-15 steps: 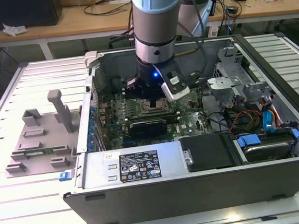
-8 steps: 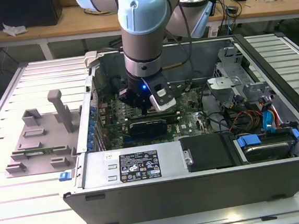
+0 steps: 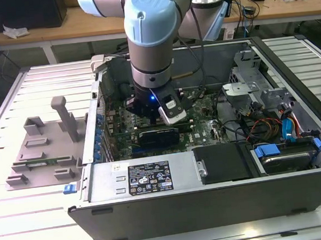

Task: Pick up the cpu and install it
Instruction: 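Install the second cpu locking lever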

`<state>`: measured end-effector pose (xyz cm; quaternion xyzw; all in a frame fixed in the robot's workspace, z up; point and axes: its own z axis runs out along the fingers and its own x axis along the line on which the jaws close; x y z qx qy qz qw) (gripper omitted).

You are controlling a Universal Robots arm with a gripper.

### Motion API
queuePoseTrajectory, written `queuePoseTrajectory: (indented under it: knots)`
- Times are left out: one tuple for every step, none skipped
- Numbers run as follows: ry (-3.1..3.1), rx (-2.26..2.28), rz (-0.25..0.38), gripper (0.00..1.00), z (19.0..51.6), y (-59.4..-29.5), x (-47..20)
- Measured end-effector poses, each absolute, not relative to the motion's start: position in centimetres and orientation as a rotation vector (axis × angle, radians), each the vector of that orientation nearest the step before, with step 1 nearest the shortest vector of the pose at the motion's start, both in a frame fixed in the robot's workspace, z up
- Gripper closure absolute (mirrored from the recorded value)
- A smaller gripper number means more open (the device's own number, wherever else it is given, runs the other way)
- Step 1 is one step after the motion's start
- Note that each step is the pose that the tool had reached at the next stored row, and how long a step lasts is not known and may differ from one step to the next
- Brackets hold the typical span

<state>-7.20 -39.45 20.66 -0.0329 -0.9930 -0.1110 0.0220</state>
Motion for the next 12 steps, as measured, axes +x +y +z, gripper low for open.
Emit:
queuePoseTrajectory:
  knots:
    - [-3.077,-0.102,-0.344,0.89,20.66,-39.7,-7.19]
    - [-3.077,-0.102,-0.344,0.89,20.66,-39.92,-7.19]
    - [-3.077,-0.102,-0.346,0.89,20.66,-40.06,-7.2]
    - [-3.076,-0.102,-0.348,0.89,20.66,-40.08,-7.2]
    - [-3.076,-0.102,-0.351,0.89,20.66,-40.08,-7.19]
    - [-3.075,-0.102,-0.36,0.89,20.66,-40.09,-7.19]
    - [-3.075,-0.101,-0.374,0.89,20.65,-40.09,-7.19]
    - [-3.074,-0.1,-0.399,0.89,20.65,-40.08,-7.19]
    - [-3.074,-0.099,-0.412,0.89,20.64,-40.08,-7.19]
    - [-3.073,-0.099,-0.419,0.89,20.6,-40.08,-7.19]
    - [-3.073,-0.099,-0.425,0.89,20.48,-40.08,-7.19]
    - [-3.072,-0.099,-0.428,0.89,20.39,-40.08,-7.19]
